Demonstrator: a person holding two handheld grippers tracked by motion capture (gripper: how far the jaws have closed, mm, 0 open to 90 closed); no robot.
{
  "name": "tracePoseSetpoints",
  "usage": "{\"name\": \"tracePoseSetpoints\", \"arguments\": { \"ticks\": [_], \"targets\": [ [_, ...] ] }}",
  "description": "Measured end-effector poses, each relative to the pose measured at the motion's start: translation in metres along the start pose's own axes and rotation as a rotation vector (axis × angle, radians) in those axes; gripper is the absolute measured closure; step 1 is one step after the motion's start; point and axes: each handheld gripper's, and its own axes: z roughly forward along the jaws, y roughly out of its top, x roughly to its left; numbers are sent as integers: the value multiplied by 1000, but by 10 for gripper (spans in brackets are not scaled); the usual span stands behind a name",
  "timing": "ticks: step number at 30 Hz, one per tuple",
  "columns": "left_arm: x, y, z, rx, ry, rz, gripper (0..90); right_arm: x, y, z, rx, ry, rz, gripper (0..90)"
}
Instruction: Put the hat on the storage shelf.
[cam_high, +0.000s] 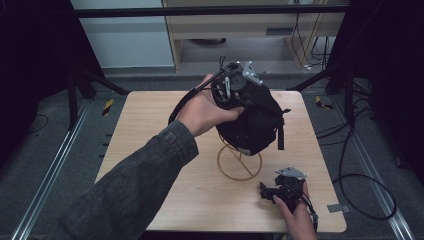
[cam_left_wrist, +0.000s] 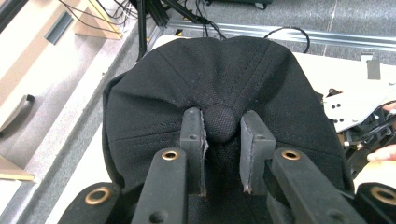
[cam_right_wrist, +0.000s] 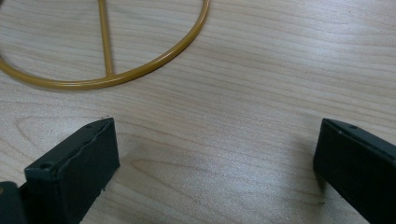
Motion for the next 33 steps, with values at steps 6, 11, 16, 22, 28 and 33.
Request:
{"name": "tracePoseSetpoints", "arguments": {
  "ticks": [6, 11, 16, 22, 28, 33],
  "targets": [
    [-1, -4, 7, 7, -5, -4, 736, 0, 0, 0, -1, 0, -5, 3],
    [-2, -10, 16, 23, -11, -12, 736, 0, 0, 0, -1, 0, -4, 3],
    [-3, -18, 24, 29, -24, -17, 735, 0, 0, 0, -2, -1, -7, 3],
    [-3, -20, 27, 37, -24, -20, 734, 0, 0, 0, -2, -1, -7, 3],
    [-6, -22, 32, 49, -31, -11, 731, 0, 0, 0, -2, -1, -7, 3],
    [-5, -24, 34, 47, -32, -16, 727, 0, 0, 0, -1, -1, -3, 3]
  ]
}}
